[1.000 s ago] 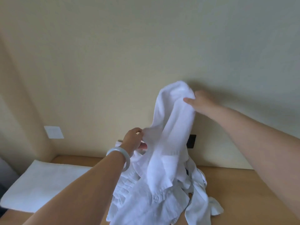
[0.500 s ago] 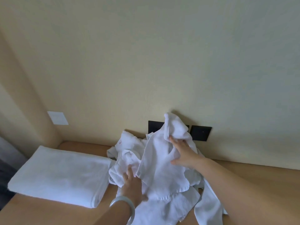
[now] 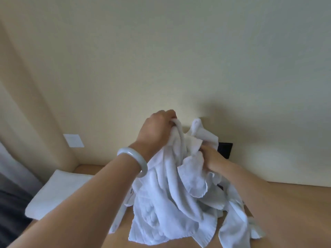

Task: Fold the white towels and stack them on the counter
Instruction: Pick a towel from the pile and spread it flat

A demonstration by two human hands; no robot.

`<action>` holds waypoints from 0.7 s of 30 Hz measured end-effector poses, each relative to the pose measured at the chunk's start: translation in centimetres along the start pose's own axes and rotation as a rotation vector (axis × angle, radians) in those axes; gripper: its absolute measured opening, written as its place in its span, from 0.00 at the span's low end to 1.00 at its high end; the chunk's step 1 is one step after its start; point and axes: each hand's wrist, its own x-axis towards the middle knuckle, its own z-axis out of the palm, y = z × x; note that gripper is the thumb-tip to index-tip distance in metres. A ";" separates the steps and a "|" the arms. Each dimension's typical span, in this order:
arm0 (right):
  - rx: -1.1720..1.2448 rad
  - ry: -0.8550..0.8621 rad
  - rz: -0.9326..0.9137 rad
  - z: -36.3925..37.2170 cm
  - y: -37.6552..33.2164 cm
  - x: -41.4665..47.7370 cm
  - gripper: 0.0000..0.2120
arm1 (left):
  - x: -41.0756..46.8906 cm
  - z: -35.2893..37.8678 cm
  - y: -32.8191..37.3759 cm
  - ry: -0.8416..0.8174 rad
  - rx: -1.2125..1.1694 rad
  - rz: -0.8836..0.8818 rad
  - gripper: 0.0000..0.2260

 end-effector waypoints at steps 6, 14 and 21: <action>0.018 -0.102 0.254 -0.9 1.5 -1.0 0.07 | 6.2 -8.0 2.1 0.337 -0.300 -0.069 0.08; 0.537 -0.113 0.289 -4.6 0.2 -3.9 0.24 | 9.1 -7.3 3.6 0.031 -0.202 -0.076 0.08; 0.497 0.315 -0.127 -12.5 -6.1 -6.4 0.39 | 8.0 -6.2 5.9 -0.159 -0.549 -0.125 0.08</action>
